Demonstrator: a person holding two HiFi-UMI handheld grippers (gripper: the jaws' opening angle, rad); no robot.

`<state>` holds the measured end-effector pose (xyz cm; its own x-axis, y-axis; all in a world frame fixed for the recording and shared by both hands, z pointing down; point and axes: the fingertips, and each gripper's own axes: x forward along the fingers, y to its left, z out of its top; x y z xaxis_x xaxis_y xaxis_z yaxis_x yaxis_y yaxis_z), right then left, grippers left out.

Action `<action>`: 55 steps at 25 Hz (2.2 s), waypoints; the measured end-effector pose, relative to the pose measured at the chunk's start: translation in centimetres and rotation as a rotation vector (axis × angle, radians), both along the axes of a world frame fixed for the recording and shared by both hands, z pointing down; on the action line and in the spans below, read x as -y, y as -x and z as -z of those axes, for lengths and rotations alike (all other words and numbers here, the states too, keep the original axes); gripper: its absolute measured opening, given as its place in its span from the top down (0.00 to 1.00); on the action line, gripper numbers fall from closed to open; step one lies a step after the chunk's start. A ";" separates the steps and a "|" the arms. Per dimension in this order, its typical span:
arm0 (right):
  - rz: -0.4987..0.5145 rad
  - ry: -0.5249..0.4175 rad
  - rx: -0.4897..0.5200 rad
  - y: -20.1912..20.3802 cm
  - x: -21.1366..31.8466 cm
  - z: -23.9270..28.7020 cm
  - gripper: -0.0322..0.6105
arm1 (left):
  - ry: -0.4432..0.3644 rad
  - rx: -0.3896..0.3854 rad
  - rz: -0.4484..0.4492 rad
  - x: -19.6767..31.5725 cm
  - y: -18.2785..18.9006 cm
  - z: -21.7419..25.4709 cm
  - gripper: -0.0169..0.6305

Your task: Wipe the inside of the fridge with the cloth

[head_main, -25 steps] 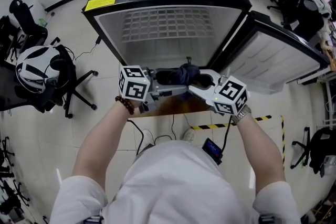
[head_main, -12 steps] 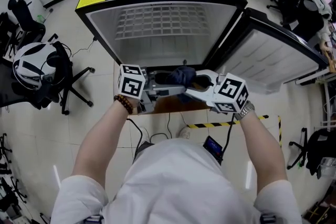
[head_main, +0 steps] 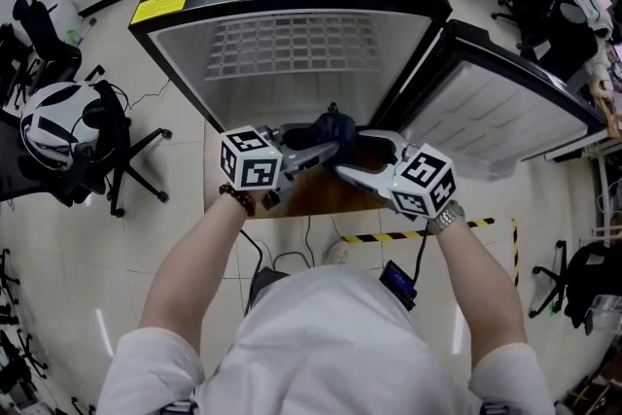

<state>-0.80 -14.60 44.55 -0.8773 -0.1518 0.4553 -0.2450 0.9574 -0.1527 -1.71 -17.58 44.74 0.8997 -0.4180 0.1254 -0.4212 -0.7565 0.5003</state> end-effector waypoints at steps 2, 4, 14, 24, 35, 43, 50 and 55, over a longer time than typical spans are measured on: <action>-0.077 -0.011 0.015 -0.8 1.0 -0.1 0.53 | -0.044 0.091 0.085 1.7 0.3 -0.7 0.77; -0.139 -0.027 0.027 -1.6 1.6 0.0 0.53 | -0.079 0.168 0.174 3.5 0.7 -1.4 0.78; -0.307 -0.095 0.087 -3.8 3.0 1.2 0.71 | -0.141 0.351 0.472 11.5 0.8 -4.2 0.78; -0.343 -0.119 0.120 -4.9 3.3 1.3 0.95 | -0.141 0.385 0.615 16.4 0.5 -6.3 0.78; -0.305 -0.084 0.099 -6.2 2.0 -0.5 0.95 | -0.110 0.335 0.718 22.2 0.7 -7.9 0.78; -0.293 -0.073 0.103 -6.7 2.3 -1.0 0.95 | -0.151 0.291 0.687 24.7 0.4 -7.7 0.78; -0.296 -0.065 0.105 -6.7 2.1 -1.2 0.95 | -0.158 0.257 0.560 25.2 -1.4 -7.1 0.79; -0.286 -0.070 0.114 -6.4 1.8 -0.9 0.95 | -0.154 0.233 0.512 24.3 -2.3 -7.0 0.81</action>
<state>5.56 -16.38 45.42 -0.8392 -0.4271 0.3366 -0.4909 0.8613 -0.1310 0.57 -41.86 51.70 0.5344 -0.8215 0.1989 -0.8380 -0.4844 0.2511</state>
